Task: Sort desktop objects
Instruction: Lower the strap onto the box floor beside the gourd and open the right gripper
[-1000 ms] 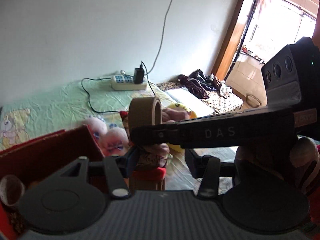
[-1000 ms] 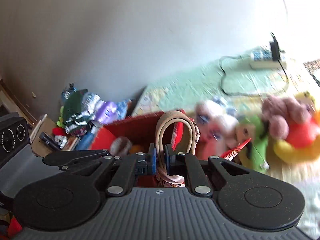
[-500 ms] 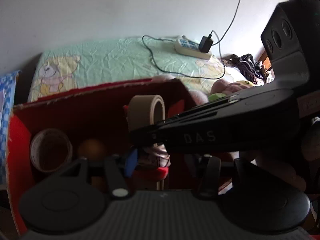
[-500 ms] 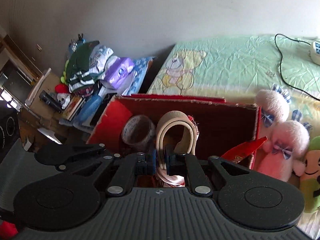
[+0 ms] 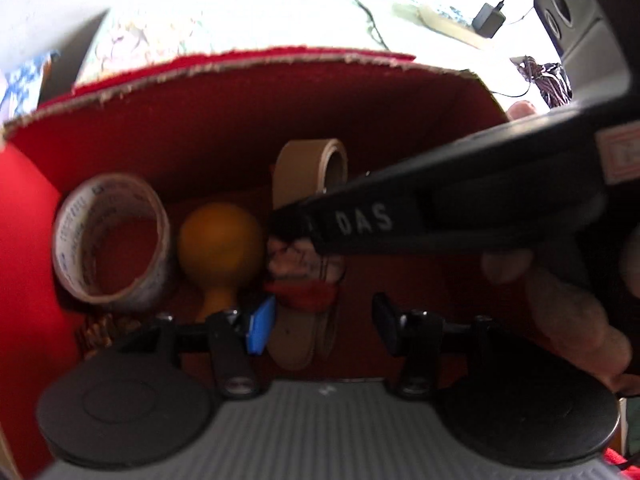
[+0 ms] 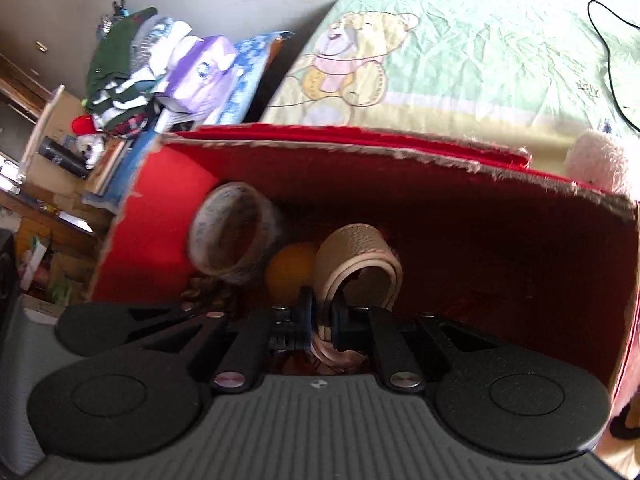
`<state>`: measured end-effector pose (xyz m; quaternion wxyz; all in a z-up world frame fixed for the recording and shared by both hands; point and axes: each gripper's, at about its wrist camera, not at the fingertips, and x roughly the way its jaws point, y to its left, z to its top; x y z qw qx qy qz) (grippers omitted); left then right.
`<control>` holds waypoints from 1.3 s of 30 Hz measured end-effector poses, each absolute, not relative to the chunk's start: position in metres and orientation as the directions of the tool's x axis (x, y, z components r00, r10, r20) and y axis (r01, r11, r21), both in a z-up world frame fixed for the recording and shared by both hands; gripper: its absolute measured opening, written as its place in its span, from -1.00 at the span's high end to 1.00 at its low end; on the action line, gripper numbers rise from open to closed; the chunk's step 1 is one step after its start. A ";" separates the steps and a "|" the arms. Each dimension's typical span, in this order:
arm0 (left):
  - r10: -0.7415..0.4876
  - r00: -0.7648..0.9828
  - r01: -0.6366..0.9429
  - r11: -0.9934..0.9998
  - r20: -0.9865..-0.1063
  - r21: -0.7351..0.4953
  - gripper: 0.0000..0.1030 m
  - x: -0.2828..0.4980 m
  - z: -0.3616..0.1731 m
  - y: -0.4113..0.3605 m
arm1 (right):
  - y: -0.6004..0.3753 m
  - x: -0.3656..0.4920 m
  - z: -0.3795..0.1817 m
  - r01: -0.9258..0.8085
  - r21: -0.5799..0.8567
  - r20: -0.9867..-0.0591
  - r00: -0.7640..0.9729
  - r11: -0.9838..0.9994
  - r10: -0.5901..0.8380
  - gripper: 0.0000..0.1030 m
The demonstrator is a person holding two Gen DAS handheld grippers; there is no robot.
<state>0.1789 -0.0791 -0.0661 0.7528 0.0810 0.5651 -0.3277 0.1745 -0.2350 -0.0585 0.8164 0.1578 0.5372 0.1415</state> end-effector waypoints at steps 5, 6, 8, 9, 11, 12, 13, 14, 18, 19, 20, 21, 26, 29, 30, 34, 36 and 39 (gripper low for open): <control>-0.413 0.119 0.584 0.765 -0.903 -0.272 -0.03 0.178 -0.066 -0.080 | -0.244 0.183 -0.071 0.006 0.420 -0.845 0.367 0.908 0.389 0.67; -0.421 0.113 0.586 0.760 -0.900 -0.282 -0.03 0.177 -0.065 -0.080 | -0.244 0.184 -0.071 0.000 0.426 -0.845 0.356 0.905 0.398 0.68; -0.435 0.106 0.591 0.750 -0.894 -0.295 -0.03 0.174 -0.063 -0.079 | -0.244 0.188 -0.072 -0.014 0.428 -0.855 0.317 0.904 0.410 0.69; -0.442 0.104 0.596 0.745 -0.891 -0.300 -0.03 0.172 -0.061 -0.079 | -0.246 0.189 -0.070 -0.020 0.440 -0.855 0.297 0.898 0.426 0.72; -0.458 0.101 0.609 0.730 -0.883 -0.309 -0.03 0.167 -0.055 -0.078 | -0.255 0.192 -0.067 -0.011 0.502 -0.838 0.242 0.865 0.489 0.74; -0.467 0.102 0.618 0.721 -0.878 -0.312 -0.03 0.164 -0.052 -0.078 | -0.258 0.193 -0.065 -0.009 0.525 -0.830 0.215 0.851 0.515 0.75; -0.475 0.104 0.627 0.713 -0.874 -0.313 -0.03 0.161 -0.049 -0.077 | -0.259 0.192 -0.063 -0.016 0.540 -0.824 0.194 0.842 0.532 0.76; -0.476 0.111 0.634 0.710 -0.872 -0.307 -0.10 0.159 -0.047 -0.078 | -0.259 0.192 -0.061 -0.023 0.546 -0.822 0.180 0.838 0.540 0.76; -0.435 0.149 0.620 0.741 -0.888 -0.259 -0.13 0.164 -0.049 -0.078 | -0.252 0.192 -0.062 -0.039 0.484 -0.853 0.201 0.874 0.481 0.69; -0.425 0.151 0.608 0.751 -0.892 -0.255 -0.13 0.168 -0.051 -0.077 | -0.249 0.192 -0.064 -0.038 0.450 -0.867 0.222 0.892 0.447 0.67; -0.414 0.155 0.599 0.761 -0.897 -0.248 -0.13 0.171 -0.052 -0.076 | -0.247 0.193 -0.068 -0.031 0.426 -0.876 0.236 0.904 0.421 0.64; -0.405 0.159 0.592 0.769 -0.900 -0.241 -0.13 0.173 -0.054 -0.075 | -0.246 0.194 -0.072 -0.023 0.413 -0.880 0.247 0.910 0.405 0.60; -0.395 0.138 0.570 0.781 -0.908 -0.253 -0.13 0.182 -0.061 -0.073 | -0.236 0.195 -0.081 -0.041 0.382 -0.886 0.268 0.923 0.379 0.57; -0.393 0.146 0.579 0.778 -0.908 -0.244 -0.13 0.180 -0.058 -0.074 | -0.235 0.199 -0.086 -0.062 0.397 -0.890 0.217 0.916 0.401 0.60; -0.396 0.145 0.582 0.775 -0.907 -0.246 -0.13 0.179 -0.058 -0.074 | -0.234 0.200 -0.088 -0.069 0.415 -0.888 0.187 0.907 0.421 0.63; -0.398 0.141 0.586 0.772 -0.907 -0.248 -0.13 0.179 -0.058 -0.075 | -0.235 0.205 -0.091 -0.105 0.482 -0.867 0.085 0.870 0.491 0.67; -0.389 0.132 0.579 0.777 -0.912 -0.248 -0.13 0.181 -0.060 -0.076 | -0.230 0.204 -0.089 -0.146 0.495 -0.858 0.077 0.857 0.508 0.66; -0.367 0.145 0.574 0.788 -0.919 -0.224 -0.13 0.177 -0.059 -0.077 | -0.219 0.197 -0.088 -0.195 0.438 -0.880 0.107 0.878 0.463 0.59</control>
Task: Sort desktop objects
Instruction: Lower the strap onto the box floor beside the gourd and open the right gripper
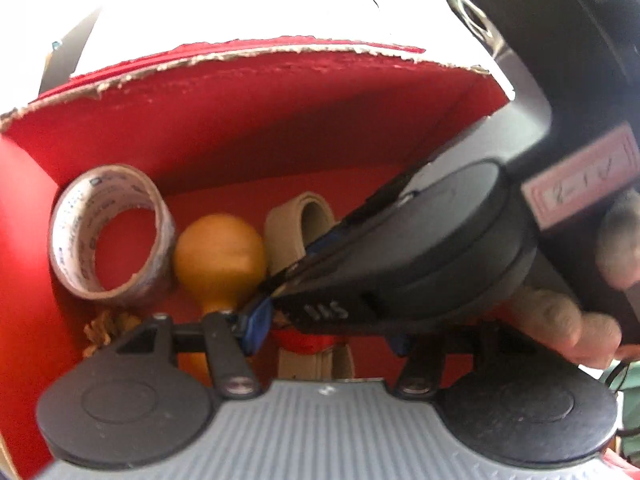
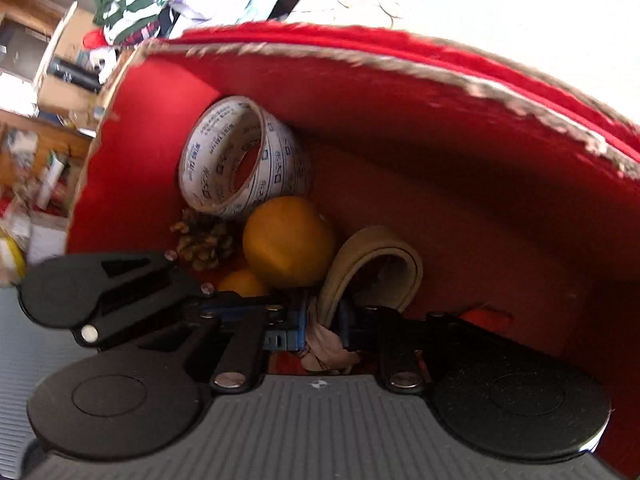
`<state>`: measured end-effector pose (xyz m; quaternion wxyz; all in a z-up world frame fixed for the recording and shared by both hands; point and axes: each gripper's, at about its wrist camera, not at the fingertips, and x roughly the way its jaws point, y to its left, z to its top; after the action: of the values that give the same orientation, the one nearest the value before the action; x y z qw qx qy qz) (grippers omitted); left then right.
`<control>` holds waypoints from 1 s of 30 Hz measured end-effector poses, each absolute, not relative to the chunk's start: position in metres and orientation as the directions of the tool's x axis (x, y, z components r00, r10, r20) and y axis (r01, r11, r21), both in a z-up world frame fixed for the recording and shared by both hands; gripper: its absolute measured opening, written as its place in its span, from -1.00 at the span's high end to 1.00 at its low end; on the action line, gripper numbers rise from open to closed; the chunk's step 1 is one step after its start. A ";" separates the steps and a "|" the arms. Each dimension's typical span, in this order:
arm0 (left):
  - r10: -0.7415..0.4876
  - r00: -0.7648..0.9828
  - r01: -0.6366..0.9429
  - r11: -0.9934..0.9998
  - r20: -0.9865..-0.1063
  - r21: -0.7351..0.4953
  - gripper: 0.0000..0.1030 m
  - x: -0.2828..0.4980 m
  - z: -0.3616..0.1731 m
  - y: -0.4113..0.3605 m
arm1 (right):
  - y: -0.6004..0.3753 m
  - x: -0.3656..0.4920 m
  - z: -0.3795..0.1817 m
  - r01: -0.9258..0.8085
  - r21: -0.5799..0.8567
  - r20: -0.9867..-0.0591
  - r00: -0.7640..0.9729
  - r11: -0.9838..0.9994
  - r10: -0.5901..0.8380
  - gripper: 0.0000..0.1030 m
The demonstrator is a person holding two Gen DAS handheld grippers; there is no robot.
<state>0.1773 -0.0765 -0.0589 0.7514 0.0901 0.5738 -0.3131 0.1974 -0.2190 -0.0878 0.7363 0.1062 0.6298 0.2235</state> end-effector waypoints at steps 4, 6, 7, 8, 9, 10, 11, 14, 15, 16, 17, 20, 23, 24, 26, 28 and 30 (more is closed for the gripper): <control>-0.331 0.163 0.556 0.809 -0.929 -0.190 -0.13 0.173 -0.061 -0.079 | -0.213 0.192 -0.085 -0.211 0.394 -0.890 0.154 0.895 0.428 0.33; -0.333 0.156 0.538 0.818 -0.930 -0.203 -0.13 0.169 -0.066 -0.072 | -0.216 0.191 -0.081 -0.201 0.398 -0.887 0.166 0.895 0.432 0.26; -0.334 0.155 0.528 0.824 -0.930 -0.208 -0.13 0.170 -0.067 -0.069 | -0.219 0.190 -0.078 -0.187 0.419 -0.877 0.169 0.889 0.449 0.25; -0.338 0.153 0.519 0.827 -0.928 -0.216 -0.13 0.172 -0.070 -0.060 | -0.225 0.189 -0.076 -0.171 0.443 -0.865 0.177 0.880 0.470 0.24; -0.345 0.149 0.510 0.830 -0.927 -0.226 -0.13 0.173 -0.071 -0.058 | -0.230 0.187 -0.071 -0.161 0.461 -0.852 0.194 0.872 0.486 0.24; -0.348 0.145 0.502 0.833 -0.926 -0.235 -0.13 0.173 -0.072 -0.056 | -0.237 0.183 -0.067 -0.151 0.474 -0.838 0.225 0.868 0.497 0.24; -0.349 0.143 0.495 0.836 -0.926 -0.238 -0.13 0.173 -0.072 -0.054 | -0.242 0.177 -0.062 -0.140 0.481 -0.825 0.262 0.865 0.501 0.24; -0.347 0.147 0.490 0.839 -0.926 -0.237 -0.22 0.172 -0.074 -0.053 | -0.257 0.162 -0.052 -0.091 0.472 -0.805 0.362 0.877 0.471 0.25; -0.341 0.151 0.492 0.840 -0.928 -0.229 -0.28 0.171 -0.074 -0.053 | -0.258 0.159 -0.051 -0.076 0.460 -0.807 0.379 0.885 0.452 0.27; -0.333 0.159 0.494 0.842 -0.929 -0.217 -0.30 0.170 -0.074 -0.054 | -0.249 0.160 -0.050 -0.066 0.448 -0.811 0.389 0.892 0.436 0.27; -0.326 0.168 0.498 0.842 -0.930 -0.205 -0.33 0.168 -0.073 -0.055 | -0.248 0.158 -0.050 -0.058 0.436 -0.817 0.393 0.898 0.422 0.27; -0.309 0.191 0.507 0.844 -0.932 -0.176 -0.42 0.164 -0.072 -0.056 | -0.256 0.153 -0.058 -0.049 0.415 -0.830 0.387 0.908 0.401 0.27; -0.300 0.205 0.503 0.849 -0.931 -0.163 -0.46 0.160 -0.071 -0.062 | -0.251 0.153 -0.068 -0.043 0.408 -0.840 0.372 0.912 0.394 0.27; -0.298 0.211 0.503 0.850 -0.931 -0.157 -0.47 0.158 -0.071 -0.063 | -0.249 0.153 -0.070 -0.041 0.400 -0.845 0.370 0.915 0.386 0.27; -0.291 0.228 0.510 0.849 -0.929 -0.141 -0.48 0.147 -0.070 -0.064 | -0.247 0.153 -0.070 -0.044 0.402 -0.843 0.373 0.915 0.388 0.27; -0.287 0.235 0.513 0.848 -0.928 -0.133 -0.48 0.142 -0.067 -0.070 | -0.247 0.153 -0.073 -0.037 0.413 -0.838 0.375 0.910 0.396 0.28; -0.289 0.237 0.509 0.850 -0.928 -0.135 -0.48 0.140 -0.067 -0.070 | -0.246 0.154 -0.078 -0.029 0.405 -0.849 0.358 0.914 0.387 0.39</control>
<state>0.1399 -0.0698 -0.0669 0.7802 0.0978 0.5624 -0.2559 0.1538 -0.2456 -0.0777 0.8080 0.1623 0.5515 0.1290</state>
